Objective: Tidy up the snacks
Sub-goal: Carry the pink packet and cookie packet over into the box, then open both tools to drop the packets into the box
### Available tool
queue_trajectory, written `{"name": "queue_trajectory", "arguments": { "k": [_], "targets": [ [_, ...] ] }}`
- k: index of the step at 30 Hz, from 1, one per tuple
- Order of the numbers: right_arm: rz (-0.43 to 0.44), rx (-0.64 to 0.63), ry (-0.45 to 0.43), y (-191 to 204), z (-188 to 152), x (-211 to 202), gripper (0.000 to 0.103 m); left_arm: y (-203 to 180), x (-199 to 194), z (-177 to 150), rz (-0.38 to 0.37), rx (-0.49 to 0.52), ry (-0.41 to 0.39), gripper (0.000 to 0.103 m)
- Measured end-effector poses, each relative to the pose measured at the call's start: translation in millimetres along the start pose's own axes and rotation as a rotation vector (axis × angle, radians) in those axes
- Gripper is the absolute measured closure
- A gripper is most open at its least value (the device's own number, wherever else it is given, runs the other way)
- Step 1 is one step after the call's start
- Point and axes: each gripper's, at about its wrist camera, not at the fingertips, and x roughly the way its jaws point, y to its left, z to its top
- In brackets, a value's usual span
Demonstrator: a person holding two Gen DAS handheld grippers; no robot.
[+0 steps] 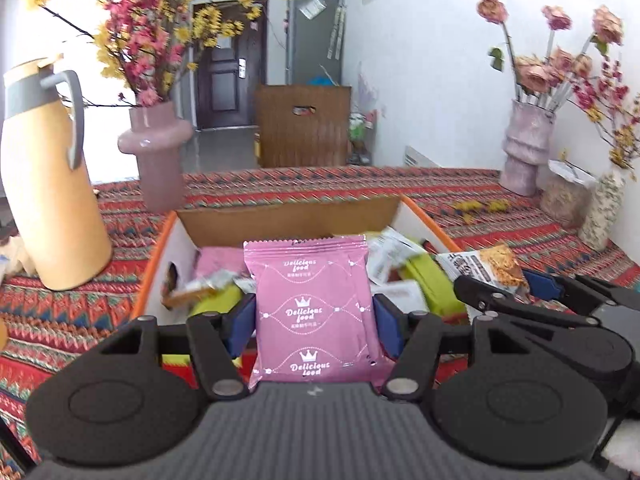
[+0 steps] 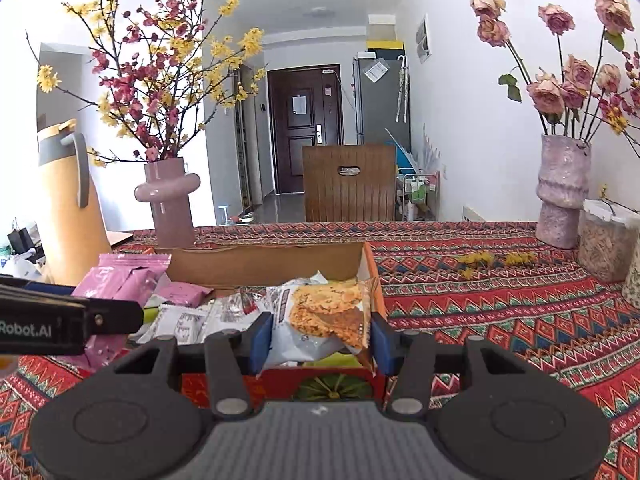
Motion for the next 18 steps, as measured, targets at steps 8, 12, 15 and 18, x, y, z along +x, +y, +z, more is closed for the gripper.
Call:
{"name": "queue_trajectory", "arguments": {
  "k": [8, 12, 15, 18],
  "targets": [
    [0.004, -0.012, 0.047, 18.8, 16.4, 54.0, 0.053, 25.7, 38.8, 10.8, 0.08, -0.027, -0.012, 0.04],
    [0.003, -0.016, 0.062, 25.1, 17.3, 67.6, 0.045, 33.4, 47.3, 7.9, 0.083, -0.039, -0.008, 0.04],
    [-0.004, -0.017, 0.07, 26.3, 14.1, 68.1, 0.038, 40.2, 49.7, 3.7, 0.096, -0.058, 0.003, 0.034],
    [-0.008, -0.01, 0.067, 25.1, 10.7, 62.3, 0.015, 45.5, 44.0, -0.1, 0.117, -0.075, -0.025, 0.013]
  ]
}}
